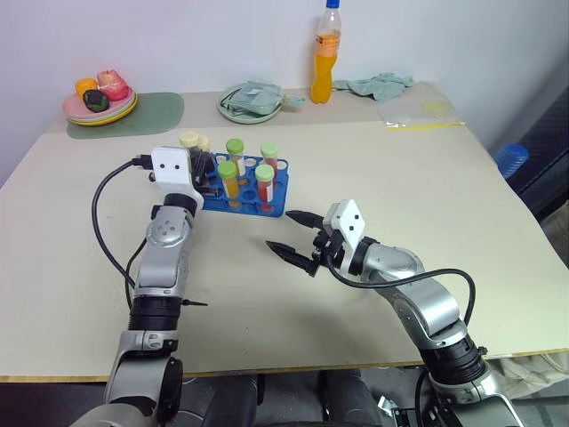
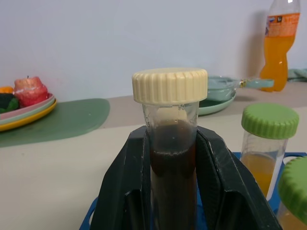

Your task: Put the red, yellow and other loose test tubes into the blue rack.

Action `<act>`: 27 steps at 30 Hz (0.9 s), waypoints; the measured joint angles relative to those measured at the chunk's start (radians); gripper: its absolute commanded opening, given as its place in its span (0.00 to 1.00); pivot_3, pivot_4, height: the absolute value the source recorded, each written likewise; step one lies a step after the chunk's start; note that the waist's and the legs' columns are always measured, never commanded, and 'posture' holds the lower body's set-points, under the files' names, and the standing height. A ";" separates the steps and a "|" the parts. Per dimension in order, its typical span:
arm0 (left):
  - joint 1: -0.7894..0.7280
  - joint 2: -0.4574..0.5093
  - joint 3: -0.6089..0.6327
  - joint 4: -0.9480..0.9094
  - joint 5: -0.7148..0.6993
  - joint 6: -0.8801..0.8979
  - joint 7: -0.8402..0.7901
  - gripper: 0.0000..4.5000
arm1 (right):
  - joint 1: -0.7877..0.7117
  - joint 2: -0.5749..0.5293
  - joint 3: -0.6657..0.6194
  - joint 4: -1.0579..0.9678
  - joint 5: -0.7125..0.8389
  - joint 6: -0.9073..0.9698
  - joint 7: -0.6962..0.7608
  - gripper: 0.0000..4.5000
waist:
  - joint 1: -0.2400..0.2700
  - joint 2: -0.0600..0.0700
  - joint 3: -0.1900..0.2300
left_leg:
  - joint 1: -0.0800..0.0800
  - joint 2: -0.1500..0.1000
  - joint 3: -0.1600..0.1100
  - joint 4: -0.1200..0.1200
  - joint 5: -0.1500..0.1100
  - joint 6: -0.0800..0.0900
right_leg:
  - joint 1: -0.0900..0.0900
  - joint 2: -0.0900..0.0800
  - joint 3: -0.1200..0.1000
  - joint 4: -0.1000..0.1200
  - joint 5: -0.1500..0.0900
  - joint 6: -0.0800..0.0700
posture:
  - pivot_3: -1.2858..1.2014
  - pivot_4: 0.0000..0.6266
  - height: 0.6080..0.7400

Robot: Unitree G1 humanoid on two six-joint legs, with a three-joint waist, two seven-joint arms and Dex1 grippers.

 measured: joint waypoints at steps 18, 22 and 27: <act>0.000 -0.009 0.001 -0.022 0.042 0.038 0.000 0.16 | 0.000 0.006 -0.002 0.000 0.001 0.007 -0.009 0.85 | 0.001 0.000 0.000 | 0.000 0.000 0.000 0.000 0.000 0.000 | 0.000 0.000 0.000 0.000 0.000 0.000 | 0.52 0.24 1.00; 0.000 -0.011 0.000 -0.028 0.047 0.053 0.007 0.16 | 0.000 0.006 -0.002 0.000 0.001 0.007 -0.010 0.85 | 0.001 0.000 0.000 | 0.000 0.000 0.000 0.000 0.000 0.000 | 0.000 0.000 0.000 0.000 0.000 0.000 | 0.52 0.24 1.00; 0.001 -0.017 -0.001 -0.035 0.062 0.062 0.011 0.16 | 0.000 0.006 -0.002 0.000 0.001 0.007 -0.010 0.85 | 0.001 0.000 0.000 | 0.000 0.000 0.000 0.000 0.000 0.000 | 0.000 0.000 0.000 0.000 0.000 0.000 | 0.52 0.24 1.00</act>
